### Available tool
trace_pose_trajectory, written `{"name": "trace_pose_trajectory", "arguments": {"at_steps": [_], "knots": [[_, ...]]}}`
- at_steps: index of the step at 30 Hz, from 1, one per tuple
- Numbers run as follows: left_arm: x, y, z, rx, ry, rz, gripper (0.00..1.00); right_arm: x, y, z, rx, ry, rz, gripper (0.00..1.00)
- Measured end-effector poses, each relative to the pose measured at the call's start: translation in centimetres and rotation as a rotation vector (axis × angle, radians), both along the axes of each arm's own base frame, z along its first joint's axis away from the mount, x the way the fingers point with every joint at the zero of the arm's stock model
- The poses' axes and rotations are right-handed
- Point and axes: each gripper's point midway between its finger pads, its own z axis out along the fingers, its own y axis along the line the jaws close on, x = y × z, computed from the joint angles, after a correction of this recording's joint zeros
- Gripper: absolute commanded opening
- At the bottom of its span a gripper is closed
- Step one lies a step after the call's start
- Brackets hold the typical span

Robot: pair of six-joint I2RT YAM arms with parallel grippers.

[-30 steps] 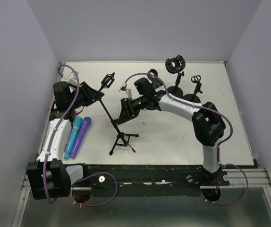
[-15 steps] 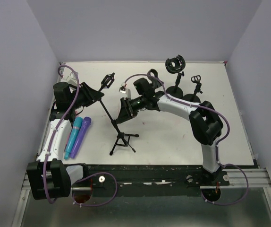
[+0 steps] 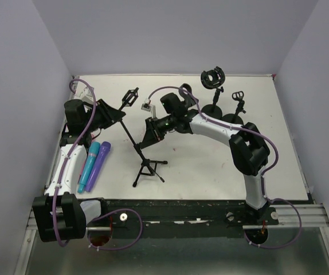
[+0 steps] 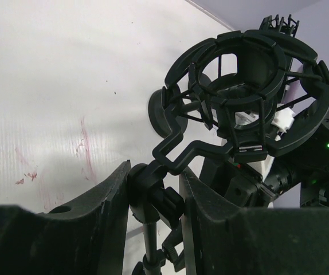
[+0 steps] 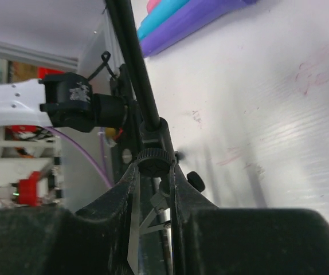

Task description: Remove the microphone from the stand

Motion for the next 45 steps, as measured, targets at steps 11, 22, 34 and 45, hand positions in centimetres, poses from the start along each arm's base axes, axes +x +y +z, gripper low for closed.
{"name": "trace_pose_trajectory", "arguments": {"at_steps": [11,22,34,45], "knots": [[0.2,0.4,0.1,0.001,-0.006,0.013,0.00,0.4,0.9,0.3,0.139,-0.822,0.288,0.01],[0.1,0.5,-0.4,0.010,-0.006,0.007,0.00,2.0,2.4,1.1,0.464,-2.127,0.369,0.29],[-0.2,-0.4,0.1,-0.020,0.006,-0.018,0.00,1.7,-2.0,11.6,0.354,-2.282,0.187,0.68],[2.1,-0.3,9.1,0.018,-0.235,-0.037,0.00,3.9,-5.5,12.9,0.111,-1.921,-0.033,0.83]]}}
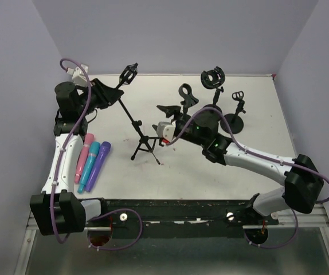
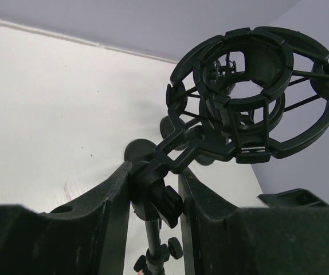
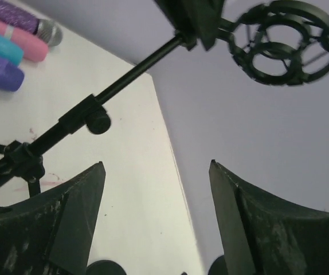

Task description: Remove the microphone from the stand

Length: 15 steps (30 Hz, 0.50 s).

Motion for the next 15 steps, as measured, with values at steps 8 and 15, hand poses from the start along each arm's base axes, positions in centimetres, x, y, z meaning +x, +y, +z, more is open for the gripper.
{"name": "trace_pose_trajectory", "arguments": {"at_steps": [8,15], "knots": [[4.8,-0.4,2.3,0.083,-0.086,-0.038,0.00,2.3,-2.4,11.0,0.245,0.271,-0.206,1.00],[7.2,-4.0,4.9,0.288,-0.329,-0.129,0.00,0.6,-6.2,12.4,0.209,0.557,-0.315,1.00]]}}
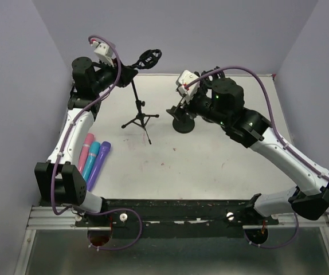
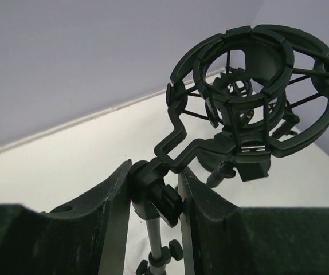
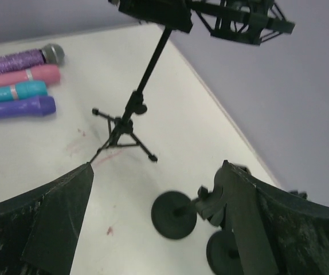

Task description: Remove the microphone from the stand

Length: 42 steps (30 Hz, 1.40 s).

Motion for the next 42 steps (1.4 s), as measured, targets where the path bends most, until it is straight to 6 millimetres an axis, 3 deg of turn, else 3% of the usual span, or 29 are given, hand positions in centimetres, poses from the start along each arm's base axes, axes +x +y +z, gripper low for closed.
{"name": "trace_pose_trajectory", "arguments": {"at_steps": [4,7,12,16,17,24,26,32,37,42], "knots": [[0.5,-1.8,-0.1,0.074,-0.097,-0.031,0.00,0.7,-3.4,-2.9,-0.110,0.138,-0.117,1.00],[1.0,-2.8,-1.0,0.105,-0.131,-0.044,0.00,2.3,-7.1,-4.7,-0.157,0.242,-0.233,1.00],[1.4,-3.0,-4.5,0.140,-0.120,-0.042,0.03,3.5,-10.8,-6.5,-0.149,0.369,-0.348,1.00],[1.7,-2.8,-6.0,0.156,-0.110,-0.032,0.70,2.7,-10.5,-7.6,-0.133,0.443,-0.327,1.00],[1.7,-2.8,-6.0,0.161,-0.117,-0.030,0.98,2.5,-10.3,-7.8,-0.129,0.459,-0.322,1.00],[1.2,-2.5,-5.8,0.192,-0.142,-0.021,0.98,2.2,-9.6,-8.9,-0.127,0.516,-0.298,1.00],[0.3,-2.3,-5.8,0.196,-0.136,-0.020,0.98,2.3,-9.5,-9.5,-0.139,0.534,-0.295,1.00],[-5.0,-1.5,-4.4,0.209,-0.170,-0.020,0.98,1.9,-9.6,-10.7,-0.130,0.627,-0.300,1.00],[-7.4,-1.0,-2.7,0.226,-0.214,-0.014,0.98,1.8,-9.3,-10.2,-0.100,0.646,-0.295,1.00],[-7.8,-0.6,-3.5,0.247,-0.153,-0.001,0.98,2.9,-8.2,-7.7,-0.041,0.625,-0.284,1.00]]}}
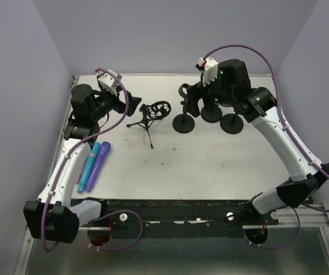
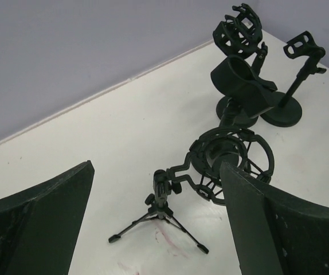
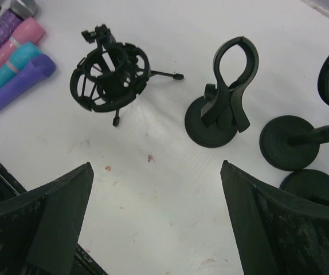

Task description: Remove the microphone from the stand

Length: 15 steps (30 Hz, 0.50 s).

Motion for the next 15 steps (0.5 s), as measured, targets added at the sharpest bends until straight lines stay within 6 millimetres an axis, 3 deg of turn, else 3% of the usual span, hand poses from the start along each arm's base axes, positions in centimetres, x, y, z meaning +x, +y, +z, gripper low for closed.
{"name": "trace_pose_trajectory", "arguments": {"at_steps": [3,6,11,15], "knots": [[-0.1,0.6,0.0,0.011,0.036,0.034,0.98,1.3,0.4,1.6,0.043,-0.007,-0.062,1.00],[-0.3,1.9,1.5,0.020,0.053,0.095,0.98,3.1,0.1,3.4,0.073,-0.041,-0.166,1.00],[-0.9,4.9,4.8,0.022,0.027,0.215,0.98,5.5,-1.5,5.3,0.107,-0.131,-0.333,1.00],[-2.7,6.9,5.5,0.033,0.007,0.278,0.98,6.9,-3.0,6.6,0.132,-0.207,-0.454,1.00]]}}
